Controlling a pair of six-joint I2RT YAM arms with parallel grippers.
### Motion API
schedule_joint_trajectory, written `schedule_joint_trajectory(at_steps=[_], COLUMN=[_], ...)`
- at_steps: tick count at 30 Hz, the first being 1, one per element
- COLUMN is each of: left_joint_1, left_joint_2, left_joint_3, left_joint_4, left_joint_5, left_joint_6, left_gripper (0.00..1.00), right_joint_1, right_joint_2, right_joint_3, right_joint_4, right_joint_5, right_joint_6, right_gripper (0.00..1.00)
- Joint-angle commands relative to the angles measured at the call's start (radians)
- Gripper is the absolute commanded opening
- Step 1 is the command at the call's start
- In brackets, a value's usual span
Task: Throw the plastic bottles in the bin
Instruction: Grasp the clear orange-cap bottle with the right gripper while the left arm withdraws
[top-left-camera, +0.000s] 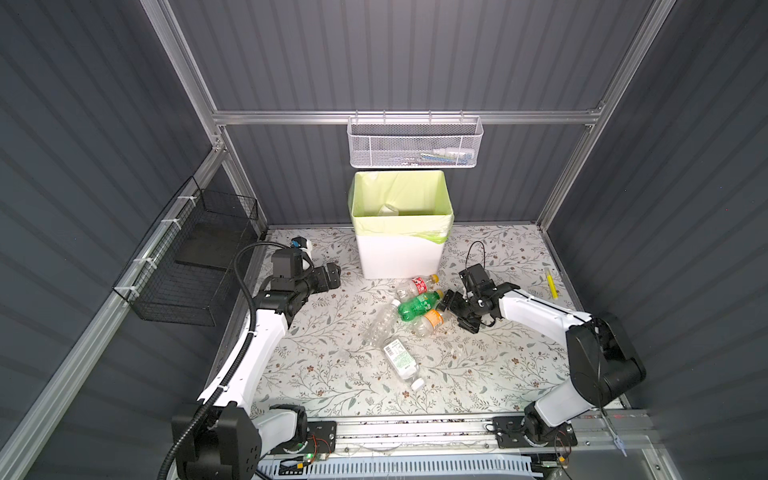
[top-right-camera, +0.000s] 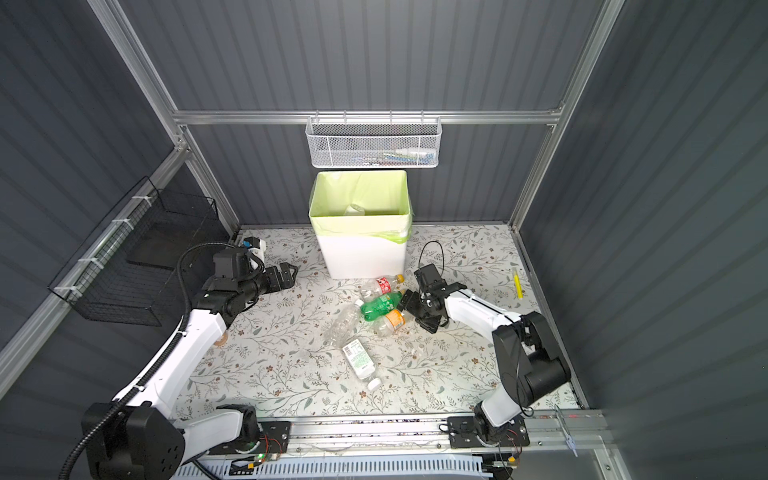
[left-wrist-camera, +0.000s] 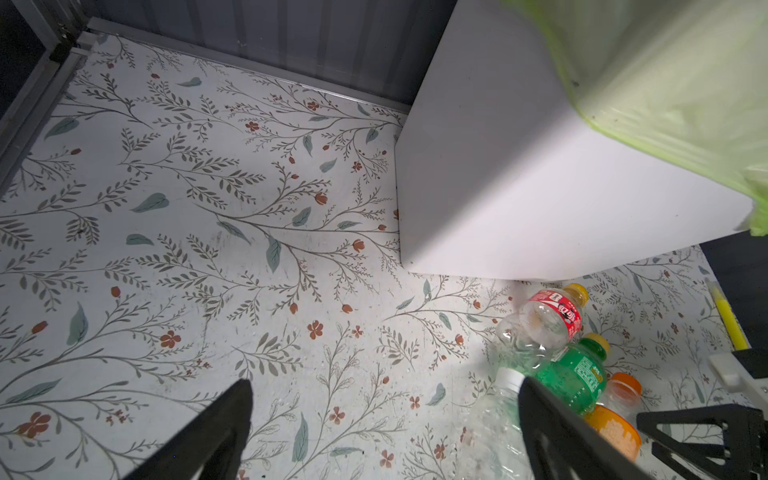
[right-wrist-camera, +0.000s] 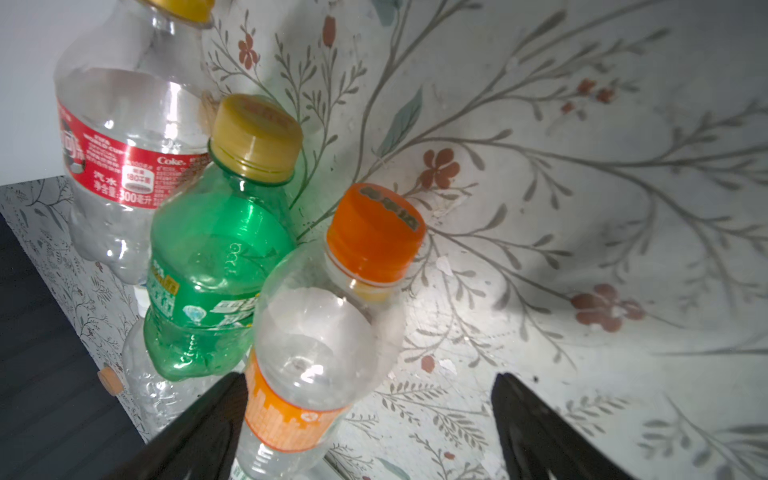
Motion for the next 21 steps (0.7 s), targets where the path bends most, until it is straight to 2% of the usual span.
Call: schedule_joint_trajectory(at_steps=[1,10,14,21], left_joint_1=[0.002,0.002,0.002,0.002], left_joint_2=[0.011,0.043,0.059,0.090], left_joint_3=[-0.024,-0.032,-0.032,-0.026], left_joint_4=[0.018,0.035,0.035,0.041], left_joint_5=[0.037,0.057,0.065,0.092], left_joint_6=[0.002,-0.003,-0.006,-0.016], left_gripper=[1.00,0.99,0.99,0.99], right_joint_1=[0.027,0.045,0.044,0.041], right_joint_2=[0.035,0.127,0.130,0.099], right_joint_3=[0.038,0.064,0.043,-0.010], right_joint_4=[0.033,0.074,0.090,0.106], right_joint_5=[0.028,0.031,0.033,0.039], right_joint_6=[0.039,0.063,0.070,0.085], right_gripper=[0.92,0.83,0.71,0.62])
